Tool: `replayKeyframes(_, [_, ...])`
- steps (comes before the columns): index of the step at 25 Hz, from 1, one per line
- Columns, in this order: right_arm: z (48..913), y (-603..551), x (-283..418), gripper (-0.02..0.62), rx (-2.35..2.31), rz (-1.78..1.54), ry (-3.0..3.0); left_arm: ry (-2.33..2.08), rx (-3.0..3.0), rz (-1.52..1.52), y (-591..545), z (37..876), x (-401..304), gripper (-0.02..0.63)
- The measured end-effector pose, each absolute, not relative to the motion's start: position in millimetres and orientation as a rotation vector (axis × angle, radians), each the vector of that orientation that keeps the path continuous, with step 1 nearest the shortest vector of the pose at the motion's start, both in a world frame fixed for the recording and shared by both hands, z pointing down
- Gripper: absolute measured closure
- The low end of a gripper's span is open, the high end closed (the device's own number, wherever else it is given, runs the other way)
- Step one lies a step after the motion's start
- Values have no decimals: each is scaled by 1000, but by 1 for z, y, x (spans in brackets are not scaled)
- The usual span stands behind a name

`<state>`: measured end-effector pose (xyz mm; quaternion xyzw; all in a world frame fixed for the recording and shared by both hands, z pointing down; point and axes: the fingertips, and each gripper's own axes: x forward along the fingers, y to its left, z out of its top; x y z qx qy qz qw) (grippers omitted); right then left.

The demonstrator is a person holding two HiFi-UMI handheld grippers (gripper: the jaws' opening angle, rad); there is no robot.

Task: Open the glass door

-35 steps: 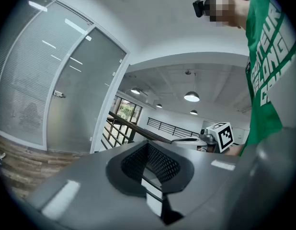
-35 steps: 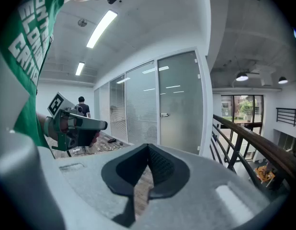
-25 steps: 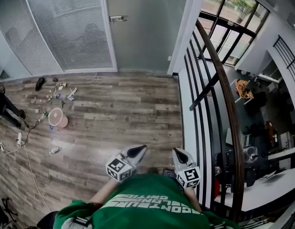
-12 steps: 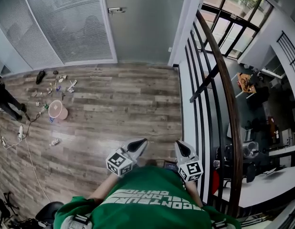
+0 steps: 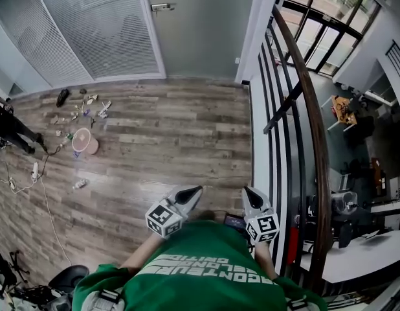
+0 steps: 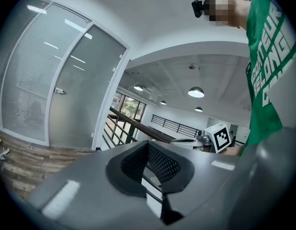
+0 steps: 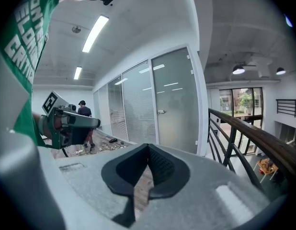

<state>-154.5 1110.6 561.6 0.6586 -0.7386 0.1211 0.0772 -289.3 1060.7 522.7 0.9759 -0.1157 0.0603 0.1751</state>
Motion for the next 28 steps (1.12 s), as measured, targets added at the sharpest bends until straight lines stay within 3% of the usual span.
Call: replayKeyframes(28, [584, 1123, -87, 603, 2127, 483, -2022, -140, 2761, 251, 1051, 531, -233, 591])
